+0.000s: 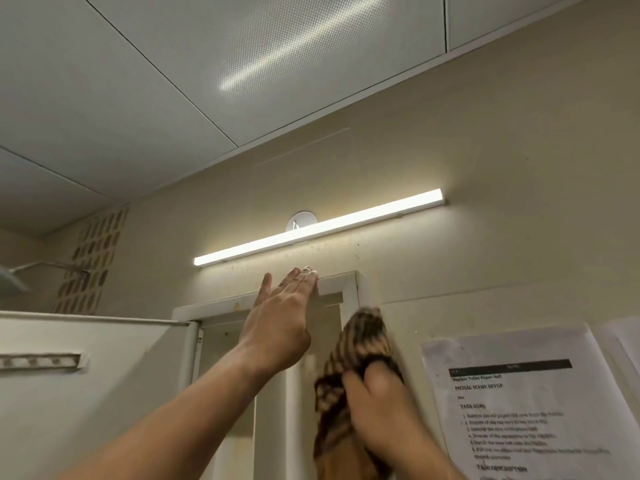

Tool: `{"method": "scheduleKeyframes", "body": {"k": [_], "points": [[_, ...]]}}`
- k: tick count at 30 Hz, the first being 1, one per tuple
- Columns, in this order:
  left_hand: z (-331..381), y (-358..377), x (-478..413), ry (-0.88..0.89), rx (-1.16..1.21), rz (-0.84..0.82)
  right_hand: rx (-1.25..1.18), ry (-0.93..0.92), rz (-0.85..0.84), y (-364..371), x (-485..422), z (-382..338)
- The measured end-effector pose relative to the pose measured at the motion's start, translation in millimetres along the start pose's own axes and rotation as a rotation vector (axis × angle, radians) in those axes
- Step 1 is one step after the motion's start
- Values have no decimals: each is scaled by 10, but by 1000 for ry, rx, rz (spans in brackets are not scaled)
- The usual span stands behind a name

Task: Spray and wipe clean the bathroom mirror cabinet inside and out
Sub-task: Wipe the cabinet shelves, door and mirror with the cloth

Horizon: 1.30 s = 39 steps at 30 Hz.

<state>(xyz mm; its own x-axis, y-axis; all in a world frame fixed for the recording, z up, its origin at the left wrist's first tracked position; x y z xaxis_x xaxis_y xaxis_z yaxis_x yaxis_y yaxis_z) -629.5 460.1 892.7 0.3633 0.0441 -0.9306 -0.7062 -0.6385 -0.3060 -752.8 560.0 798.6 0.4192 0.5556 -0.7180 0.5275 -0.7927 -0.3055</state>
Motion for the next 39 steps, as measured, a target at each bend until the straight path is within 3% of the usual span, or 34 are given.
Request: {"method": "scheduleKeyframes", "body": {"k": [3,6,9,14,21,27,30,33,36,39], "points": [[32,29,24,-17,37,5,151,-82,-10,-67,-113,-12],[5,42,33,1,23,-4,29,-212,61,-230,-467,-447],[12,-6,29,9,12,-6,-145,-195,102,-221,-478,-418],[150,-121,88,-57,-42,-65,361,-4,77,243,304,315],[241,-239,197,-46,-91,57,235,-229,100,-234,-513,-549],[168,-137,534,-37,-71,100,227,-457,168,37,-20,-42],[189,-59,716,-1,-88,91,266,-257,39,240,568,466],[231,0,840,4,-68,96,192,-53,-127,111,460,331],[285,45,873,-5,-10,81,32,-96,46,-43,-29,-136],[339,98,965,22,-2,67,-69,-89,169,107,18,-9]]}}
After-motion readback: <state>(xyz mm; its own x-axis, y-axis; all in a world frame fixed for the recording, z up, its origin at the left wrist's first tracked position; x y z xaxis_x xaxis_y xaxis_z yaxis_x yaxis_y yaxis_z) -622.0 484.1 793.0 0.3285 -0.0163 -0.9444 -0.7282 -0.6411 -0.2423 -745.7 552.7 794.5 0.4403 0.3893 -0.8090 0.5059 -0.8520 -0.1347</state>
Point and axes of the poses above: each hand's wrist, its own x-axis away from the middle knuckle, its own y-axis out of the palm, z = x × y, the point moved 1 cm from there along -x, towards the middle knuckle, and after that the axes turned 5 degrees about -x, right-handed, at the moved point
